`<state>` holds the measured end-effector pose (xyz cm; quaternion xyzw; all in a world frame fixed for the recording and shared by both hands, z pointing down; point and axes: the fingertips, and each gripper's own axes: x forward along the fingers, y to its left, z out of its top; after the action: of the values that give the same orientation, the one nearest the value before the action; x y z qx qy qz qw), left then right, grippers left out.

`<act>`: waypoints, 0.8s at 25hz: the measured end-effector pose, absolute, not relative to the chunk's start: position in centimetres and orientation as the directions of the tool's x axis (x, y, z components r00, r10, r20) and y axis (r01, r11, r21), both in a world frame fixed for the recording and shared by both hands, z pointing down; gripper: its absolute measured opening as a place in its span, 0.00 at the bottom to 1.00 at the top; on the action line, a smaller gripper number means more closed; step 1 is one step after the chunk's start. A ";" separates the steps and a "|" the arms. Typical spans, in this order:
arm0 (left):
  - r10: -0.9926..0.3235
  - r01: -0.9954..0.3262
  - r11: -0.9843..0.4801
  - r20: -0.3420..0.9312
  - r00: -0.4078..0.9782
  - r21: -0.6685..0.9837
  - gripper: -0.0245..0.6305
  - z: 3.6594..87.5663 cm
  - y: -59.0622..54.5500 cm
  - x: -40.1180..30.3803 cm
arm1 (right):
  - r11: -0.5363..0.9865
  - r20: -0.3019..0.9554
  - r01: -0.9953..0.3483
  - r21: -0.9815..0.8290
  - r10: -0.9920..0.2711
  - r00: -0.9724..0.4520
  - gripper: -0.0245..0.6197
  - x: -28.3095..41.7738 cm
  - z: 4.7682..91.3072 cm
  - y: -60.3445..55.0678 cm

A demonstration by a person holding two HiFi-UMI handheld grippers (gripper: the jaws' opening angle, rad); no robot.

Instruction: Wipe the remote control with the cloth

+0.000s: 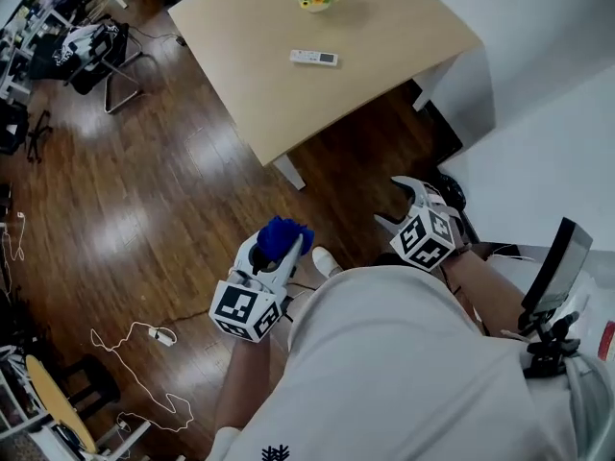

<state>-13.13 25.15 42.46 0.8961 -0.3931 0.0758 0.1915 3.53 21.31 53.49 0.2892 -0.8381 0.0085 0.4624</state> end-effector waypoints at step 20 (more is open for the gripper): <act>-0.609 -0.699 -0.664 0.351 0.711 0.265 0.26 39.8 39.0 3.2 | 0.813 0.686 -0.565 0.140 -0.491 -0.537 0.54 14.7 48.8 36.7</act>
<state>3.15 38.97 39.83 0.9046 -0.3616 0.1169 0.1931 14.75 36.69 48.80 0.3015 -0.8753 0.0493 0.3749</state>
